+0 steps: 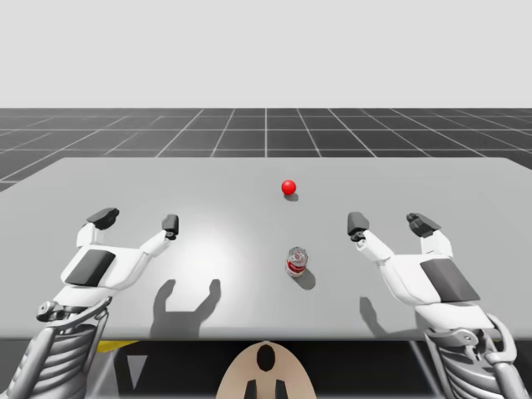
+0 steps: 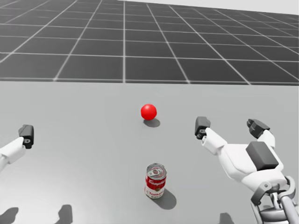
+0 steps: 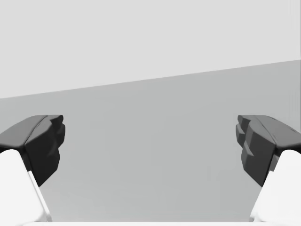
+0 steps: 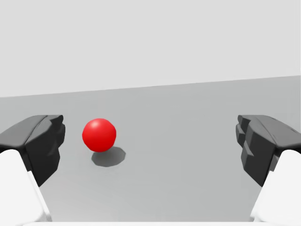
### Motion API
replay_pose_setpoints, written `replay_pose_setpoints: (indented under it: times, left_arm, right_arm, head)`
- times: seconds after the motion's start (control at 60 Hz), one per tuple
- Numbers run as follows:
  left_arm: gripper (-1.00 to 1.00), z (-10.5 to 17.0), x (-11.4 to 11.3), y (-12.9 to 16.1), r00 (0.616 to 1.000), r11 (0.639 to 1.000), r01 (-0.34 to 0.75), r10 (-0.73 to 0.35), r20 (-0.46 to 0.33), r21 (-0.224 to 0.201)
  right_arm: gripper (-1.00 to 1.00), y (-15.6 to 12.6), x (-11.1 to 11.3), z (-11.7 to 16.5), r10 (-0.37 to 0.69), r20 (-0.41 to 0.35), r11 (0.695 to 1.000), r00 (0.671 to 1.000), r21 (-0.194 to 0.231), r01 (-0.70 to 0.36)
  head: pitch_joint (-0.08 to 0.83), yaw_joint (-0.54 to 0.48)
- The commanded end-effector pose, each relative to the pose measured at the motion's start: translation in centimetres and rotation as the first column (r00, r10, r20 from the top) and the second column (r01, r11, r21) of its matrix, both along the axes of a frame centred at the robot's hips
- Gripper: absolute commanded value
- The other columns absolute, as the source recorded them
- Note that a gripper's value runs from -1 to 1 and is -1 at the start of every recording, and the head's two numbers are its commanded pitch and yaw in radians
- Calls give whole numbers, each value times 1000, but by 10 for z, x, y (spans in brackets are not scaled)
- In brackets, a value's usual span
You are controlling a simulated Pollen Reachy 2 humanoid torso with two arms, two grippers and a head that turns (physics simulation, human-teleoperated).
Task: Watch the red light. When it turns green, pick up the object.
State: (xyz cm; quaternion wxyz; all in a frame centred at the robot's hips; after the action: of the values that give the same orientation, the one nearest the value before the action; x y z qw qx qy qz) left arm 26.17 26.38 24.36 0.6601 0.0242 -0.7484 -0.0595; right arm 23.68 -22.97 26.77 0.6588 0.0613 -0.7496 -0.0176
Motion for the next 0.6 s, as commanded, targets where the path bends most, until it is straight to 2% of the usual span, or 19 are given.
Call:
replay_pose_setpoints:
  times: [0.017, 0.6]
  left_arm:
    - [-1000, 0, 0, 0, 1000, 1000, 1, -1, 0, 1]
    - [-1000, -1, 1, 0, 1000, 1000, 3, -3, -2, 3]
  right_arm:
    - [-1000, 3, -1, -1, 2, -3, 1000, 1000, 18, -2]
    - [-1000, 4, -1, -1, 7, -4, 1000, 1000, 16, -7]
  head:
    - [432, -114]
    - [429, -110]
